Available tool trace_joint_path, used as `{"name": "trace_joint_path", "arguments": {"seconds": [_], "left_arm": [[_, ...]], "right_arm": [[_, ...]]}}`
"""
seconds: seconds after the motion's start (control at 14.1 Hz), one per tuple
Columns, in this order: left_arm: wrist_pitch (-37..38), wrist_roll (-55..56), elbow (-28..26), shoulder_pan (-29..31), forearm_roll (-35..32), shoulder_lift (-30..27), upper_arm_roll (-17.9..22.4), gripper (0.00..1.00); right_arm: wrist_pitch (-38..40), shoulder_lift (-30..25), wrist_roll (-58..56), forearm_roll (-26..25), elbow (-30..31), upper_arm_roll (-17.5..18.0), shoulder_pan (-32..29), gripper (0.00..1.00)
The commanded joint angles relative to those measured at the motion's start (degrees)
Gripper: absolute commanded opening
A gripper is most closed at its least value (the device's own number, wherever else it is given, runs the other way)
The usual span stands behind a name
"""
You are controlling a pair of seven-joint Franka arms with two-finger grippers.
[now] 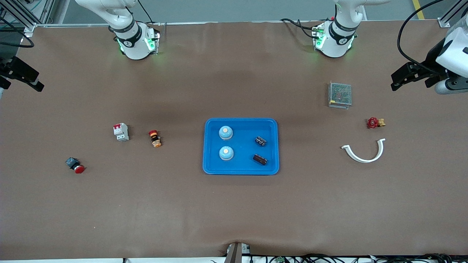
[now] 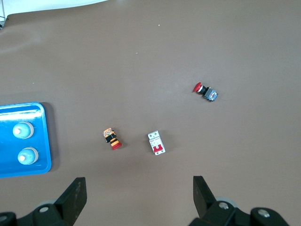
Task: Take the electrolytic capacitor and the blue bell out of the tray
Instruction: 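Move the left gripper and the right gripper toward the blue tray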
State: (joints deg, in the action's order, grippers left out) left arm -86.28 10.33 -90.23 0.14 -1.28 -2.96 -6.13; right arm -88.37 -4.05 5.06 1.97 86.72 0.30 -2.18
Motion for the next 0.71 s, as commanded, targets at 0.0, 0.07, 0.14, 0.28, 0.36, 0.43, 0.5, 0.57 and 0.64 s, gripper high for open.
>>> {"name": "trace_joint_path", "arguments": {"seconds": [0.0,0.07,0.14,0.28,0.36,0.43,0.5,0.57,0.64], "left_arm": [[1.2,-1.1,0.7,0.3,0.1,-0.3,-0.1,1.0],[1.2,-1.3,0.8,0.3,0.0,-0.2,0.0,1.0],[1.2,-1.8,1.2,0.5,-0.1,-0.2,0.1,1.0],[1.9,-1.9,1.2,0.0,-1.6,0.1,0.0,1.0],[1.9,-2.1,1.1,-0.2,-3.8,0.3,-0.5,1.0],[2.0,-1.8,0.9,-0.4,-4.3,1.1,-1.2,1.0],[2.2,-1.0,0.2,-0.3,-4.3,1.2,-2.1,1.0],[2.2,0.3,0.1,-0.3,-4.1,1.5,-2.4,1.0],[2.2,2.0,0.1,-0.3,-3.6,2.2,-2.5,1.0]], "right_arm": [[0.7,0.4,0.6,0.2,-1.0,0.0,0.3,1.0],[0.7,0.4,0.6,0.2,-1.0,0.0,0.3,1.0],[0.7,0.4,0.6,0.2,-1.0,0.0,0.3,1.0],[0.7,0.4,0.6,0.2,-1.0,0.0,0.3,1.0],[0.7,0.4,0.6,0.2,-1.0,0.0,0.3,1.0],[0.7,0.4,0.6,0.2,-1.0,0.0,0.3,1.0],[0.7,0.4,0.6,0.2,-1.0,0.0,0.3,1.0],[0.7,0.4,0.6,0.2,-0.9,0.0,0.3,1.0],[0.7,0.4,1.0,0.2,-0.9,0.0,0.3,1.0]]}}
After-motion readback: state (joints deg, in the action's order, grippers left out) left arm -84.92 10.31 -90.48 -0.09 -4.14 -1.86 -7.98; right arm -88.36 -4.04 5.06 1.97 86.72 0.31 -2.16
